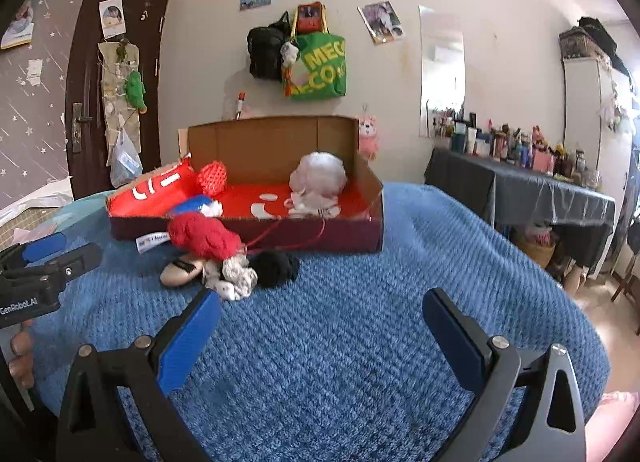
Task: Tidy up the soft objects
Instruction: 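Withdraw both tools from the box toward the remaining pile, then grasp the beige round powder puff with the left tool while the right tool grasps the black fluffy ball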
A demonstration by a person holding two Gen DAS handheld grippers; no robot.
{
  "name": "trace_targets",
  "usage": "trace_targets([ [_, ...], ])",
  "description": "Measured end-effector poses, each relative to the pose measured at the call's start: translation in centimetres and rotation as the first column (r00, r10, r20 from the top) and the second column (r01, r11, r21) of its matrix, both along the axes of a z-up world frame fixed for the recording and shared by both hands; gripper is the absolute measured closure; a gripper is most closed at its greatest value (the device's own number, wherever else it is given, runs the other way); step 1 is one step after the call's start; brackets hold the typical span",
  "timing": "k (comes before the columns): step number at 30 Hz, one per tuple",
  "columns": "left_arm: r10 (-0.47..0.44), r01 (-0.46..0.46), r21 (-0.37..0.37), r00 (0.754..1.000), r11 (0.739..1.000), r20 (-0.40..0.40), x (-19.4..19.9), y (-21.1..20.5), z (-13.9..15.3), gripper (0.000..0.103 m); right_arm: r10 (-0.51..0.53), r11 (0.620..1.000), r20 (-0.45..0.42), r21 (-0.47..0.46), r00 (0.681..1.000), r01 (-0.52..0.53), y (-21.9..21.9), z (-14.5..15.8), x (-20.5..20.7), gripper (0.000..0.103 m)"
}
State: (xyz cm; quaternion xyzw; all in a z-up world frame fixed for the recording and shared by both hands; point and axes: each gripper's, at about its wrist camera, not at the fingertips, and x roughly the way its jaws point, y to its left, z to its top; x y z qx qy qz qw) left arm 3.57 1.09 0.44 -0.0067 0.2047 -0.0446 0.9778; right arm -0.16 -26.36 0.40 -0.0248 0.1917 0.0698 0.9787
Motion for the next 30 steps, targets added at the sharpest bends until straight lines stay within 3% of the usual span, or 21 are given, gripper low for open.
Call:
trace_targets([
  [6, -0.025, 0.025, 0.019, 1.000, 1.000, -0.013, 0.1, -0.5, 0.1, 0.008, 0.003, 1.000, -0.035, 0.010, 0.999, -0.002, -0.4, -0.2, 0.7, 0.000],
  [11, -0.098, 0.099, 0.015, 0.992, 0.995, -0.086, 1.4, -1.1, 0.3, 0.008, 0.059, 0.997, -0.114, 0.050, 0.992, -0.054, -0.6, 0.0, 2.4, 0.000],
  [20, -0.211, 0.215, -0.014, 0.942, 0.976, -0.263, 4.9, -2.4, -0.1, 0.008, 0.179, 0.971, -0.264, 0.203, 0.948, -0.127, -1.7, 0.8, 6.9, 0.001],
  [26, -0.262, 0.263, -0.041, 0.907, 0.964, -0.329, 7.2, -3.2, -0.4, 0.009, 0.225, 0.963, -0.329, 0.218, 0.917, -0.158, -1.3, 0.9, 9.3, 0.010],
  [30, -0.269, 0.279, -0.021, 0.898, 0.960, -0.349, 8.8, -3.7, -0.6, 0.016, 0.249, 0.961, -0.364, 0.211, 0.898, -0.181, -0.9, 0.7, 10.8, 0.014],
])
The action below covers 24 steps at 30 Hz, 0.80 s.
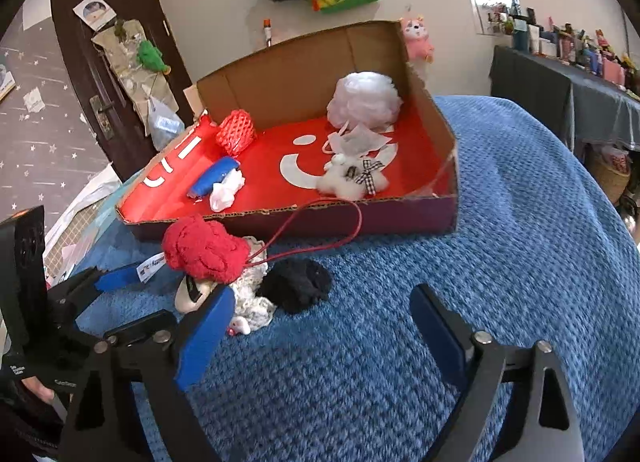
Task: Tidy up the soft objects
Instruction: 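Grasp the beige round powder puff with the left tool while the right tool grasps the black fluffy ball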
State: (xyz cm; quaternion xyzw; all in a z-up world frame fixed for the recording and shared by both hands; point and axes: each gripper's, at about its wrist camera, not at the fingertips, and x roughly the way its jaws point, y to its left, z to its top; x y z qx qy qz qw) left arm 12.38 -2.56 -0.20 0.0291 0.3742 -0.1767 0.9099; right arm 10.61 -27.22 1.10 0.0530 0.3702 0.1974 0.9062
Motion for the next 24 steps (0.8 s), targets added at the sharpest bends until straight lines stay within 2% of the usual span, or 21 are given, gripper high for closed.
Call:
trace_targets([
  [3, -0.020, 0.019, -0.013, 0.999, 1.000, -0.036, 1.0, -0.2, -0.3, 0.023, 0.013, 1.000, -0.025, -0.021, 1.000, -0.014, 0.4, -0.3, 1.0, 0.022],
  [7, -0.037, 0.035, -0.030, 0.996, 0.999, -0.084, 2.0, -0.3, -0.9, 0.026, 0.049, 0.999, -0.062, -0.011, 0.997, -0.050, 0.9, -0.9, 2.1, 0.032],
  [9, -0.049, 0.047, -0.022, 0.995, 0.999, -0.085, 2.2, -0.6, -0.9, 0.037, 0.060, 0.998, -0.068, -0.015, 0.996, -0.061, 1.1, -1.0, 2.4, 0.036],
  [11, -0.072, 0.070, -0.023, 0.994, 0.997, -0.087, 2.3, -1.0, -0.9, 0.040, 0.075, 0.997, -0.072, -0.006, 0.995, -0.076, 1.4, -1.1, 2.6, 0.048],
  [13, -0.087, 0.085, -0.024, 0.992, 0.996, -0.092, 2.5, -1.3, -0.9, 0.049, 0.090, 0.996, -0.076, -0.001, 0.993, -0.090, 1.7, -1.2, 2.8, 0.055],
  [18, -0.117, 0.114, -0.031, 0.989, 0.993, -0.088, 2.6, -1.8, -0.7, 0.054, 0.104, 0.995, -0.055, -0.003, 0.993, -0.105, 2.0, -1.0, 2.5, 0.071],
  [24, -0.121, 0.119, -0.040, 0.990, 0.992, -0.067, 2.0, -1.7, -0.3, 0.055, 0.095, 0.996, -0.022, 0.007, 0.995, -0.094, 1.4, -0.3, 1.8, 0.074],
])
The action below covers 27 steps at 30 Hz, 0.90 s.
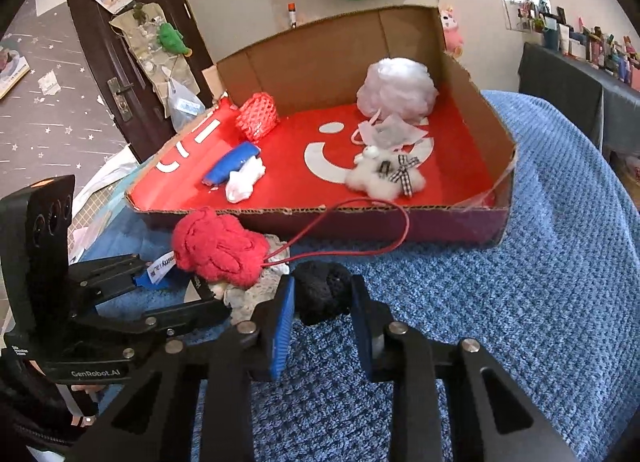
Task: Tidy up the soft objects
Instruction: 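Grasp the beige round powder puff with the left tool while the right tool grasps the black fluffy ball, then carry the powder puff with the left tool while the right tool carries the black ball into the box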
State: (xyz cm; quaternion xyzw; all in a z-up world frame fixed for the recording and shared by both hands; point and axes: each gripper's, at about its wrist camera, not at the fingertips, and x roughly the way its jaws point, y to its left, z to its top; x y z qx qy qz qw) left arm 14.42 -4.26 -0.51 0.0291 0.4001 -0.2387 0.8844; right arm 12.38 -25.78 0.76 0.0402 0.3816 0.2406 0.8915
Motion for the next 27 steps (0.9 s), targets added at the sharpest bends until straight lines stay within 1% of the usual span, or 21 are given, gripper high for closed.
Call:
trace_targets([
  [5, 0.005, -0.005, -0.003, 0.999, 1.000, 0.037, -1.3, 0.4, 1.1, 0.055, -0.010, 1.000, 0.036, 0.007, 0.999, 0.009, -0.5, 1.3, -1.1, 0.074],
  [10, 0.026, -0.024, -0.025, 0.997, 0.999, 0.069, -2.5, 1.5, 2.3, 0.055, -0.025, 0.999, 0.064, 0.021, 0.998, 0.024, -1.0, 2.4, -2.2, 0.074],
  [12, 0.033, -0.032, -0.020, 0.996, 0.999, 0.085, -2.9, 1.9, 2.7, 0.055, -0.024, 1.000, 0.065, 0.020, 0.998, 0.023, -1.0, 2.6, -2.5, 0.074],
  [19, 0.052, -0.050, -0.028, 0.993, 0.998, 0.105, -3.6, 2.7, 3.6, 0.055, -0.022, 1.000, 0.084, 0.015, 0.996, 0.021, -0.7, 3.2, -3.2, 0.074],
  [23, 0.059, -0.051, -0.057, 0.988, 0.997, 0.142, -3.8, 3.5, 5.6, 0.055, -0.007, 1.000, 0.110, 0.010, 0.994, 0.006, -0.4, 4.5, -2.7, 0.074],
  [27, 0.065, -0.052, -0.078, 0.982, 0.996, 0.180, -2.0, 4.2, 8.4, 0.055, 0.025, 1.000, 0.132, -0.012, 0.991, -0.023, 0.5, 6.0, -0.7, 0.074],
])
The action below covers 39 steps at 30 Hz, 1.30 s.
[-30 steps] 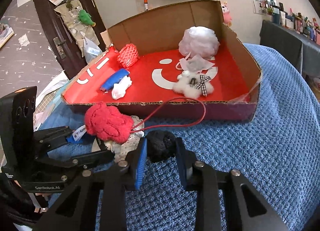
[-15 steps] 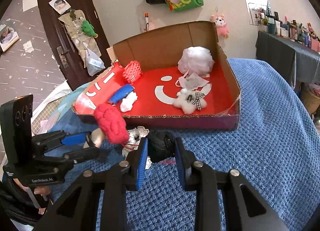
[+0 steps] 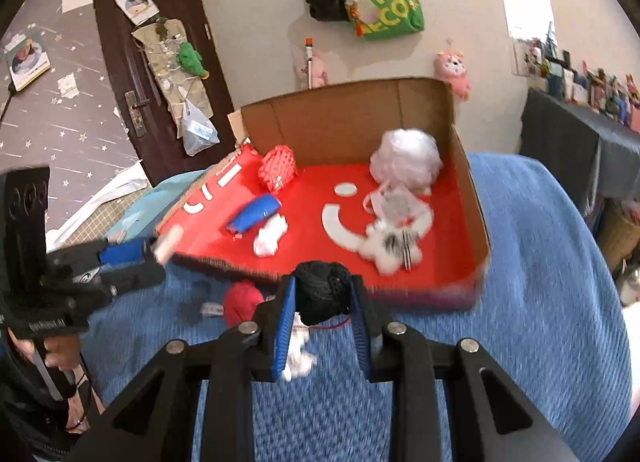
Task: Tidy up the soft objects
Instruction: 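Carry the powder puff with the left tool while the right tool carries the black ball into the box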
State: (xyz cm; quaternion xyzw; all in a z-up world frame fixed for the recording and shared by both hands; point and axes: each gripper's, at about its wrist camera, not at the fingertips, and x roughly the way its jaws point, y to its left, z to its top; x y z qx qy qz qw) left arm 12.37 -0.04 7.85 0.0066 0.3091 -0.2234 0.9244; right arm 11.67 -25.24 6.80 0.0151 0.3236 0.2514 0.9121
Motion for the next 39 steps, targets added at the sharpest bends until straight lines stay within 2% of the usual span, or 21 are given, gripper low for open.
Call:
trace_targets([
  [4, -0.005, 0.005, -0.001, 1.000, 1.000, 0.001, 3.4, 0.1, 1.7, 0.055, 0.031, 0.999, -0.005, -0.014, 1.000, -0.031, 1.2, 1.1, 3.1, 0.074],
  [8, -0.010, 0.011, 0.034, 1.000, 0.999, -0.011, 6.6, -0.6, 2.0, 0.055, 0.050, 0.998, -0.026, -0.030, 0.998, -0.051, 2.4, 1.8, 6.1, 0.074],
  [11, -0.013, 0.014, 0.075, 1.000, 0.997, -0.021, 9.2, -1.3, 1.8, 0.055, 0.060, 0.997, -0.046, -0.049, 0.997, -0.062, 3.3, 1.8, 8.1, 0.074],
  [19, 0.007, 0.011, 0.129, 0.991, 0.992, -0.135, 15.5, -2.1, -0.3, 0.055, 0.070, 0.993, -0.143, -0.085, 0.987, -0.082, 5.3, 0.3, 13.1, 0.074],
  [26, 0.013, 0.019, 0.167, 0.981, 0.986, -0.191, 18.1, -2.8, -2.4, 0.055, 0.076, 0.992, -0.234, -0.076, 0.969, -0.096, 6.0, -1.7, 15.7, 0.074],
  [35, 0.027, 0.027, 0.214, 0.969, 0.977, -0.246, 19.7, -3.1, -4.9, 0.055, 0.071, 0.987, -0.266, -0.120, 0.961, -0.107, 6.4, -2.8, 16.7, 0.074],
  [39, 0.025, 0.032, 0.206, 0.963, 0.978, -0.268, 20.0, -2.9, -5.4, 0.055, 0.069, 0.985, -0.275, -0.132, 0.959, -0.109, 6.4, -3.1, 16.9, 0.074],
])
